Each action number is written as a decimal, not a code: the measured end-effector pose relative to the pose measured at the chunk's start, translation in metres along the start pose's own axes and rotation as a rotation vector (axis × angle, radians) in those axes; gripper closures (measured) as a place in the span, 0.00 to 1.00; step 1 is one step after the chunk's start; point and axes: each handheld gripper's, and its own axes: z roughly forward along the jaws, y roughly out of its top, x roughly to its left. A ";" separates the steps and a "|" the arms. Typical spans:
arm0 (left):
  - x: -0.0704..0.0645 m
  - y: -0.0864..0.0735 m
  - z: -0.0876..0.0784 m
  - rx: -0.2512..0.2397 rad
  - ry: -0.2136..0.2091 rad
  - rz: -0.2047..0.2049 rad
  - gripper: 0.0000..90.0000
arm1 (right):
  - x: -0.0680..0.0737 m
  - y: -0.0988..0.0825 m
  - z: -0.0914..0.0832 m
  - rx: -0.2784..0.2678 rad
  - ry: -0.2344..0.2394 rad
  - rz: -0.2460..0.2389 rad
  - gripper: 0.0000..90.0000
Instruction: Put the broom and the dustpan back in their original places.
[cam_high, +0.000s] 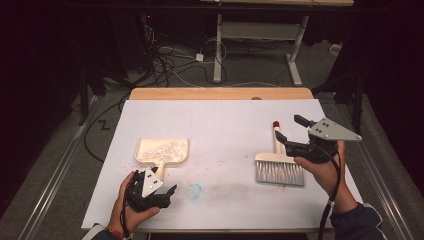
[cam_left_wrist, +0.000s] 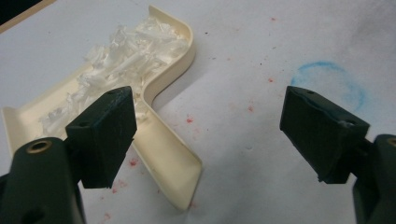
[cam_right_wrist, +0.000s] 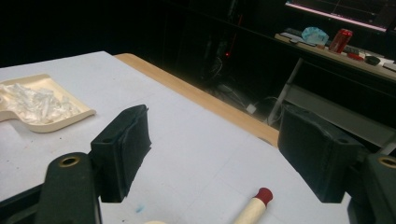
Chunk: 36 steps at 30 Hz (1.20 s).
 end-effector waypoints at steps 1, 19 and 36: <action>0.000 0.000 0.000 -0.001 -0.002 0.001 0.20 | 0.001 -0.001 -0.002 0.000 -0.004 -0.004 0.28; 0.000 0.002 0.001 -0.014 -0.002 0.002 0.20 | 0.010 -0.057 -0.037 -0.013 0.010 -0.019 0.27; -0.004 0.003 -0.003 -0.056 0.021 0.035 0.17 | 0.027 -0.117 -0.057 0.103 -0.008 -0.046 0.26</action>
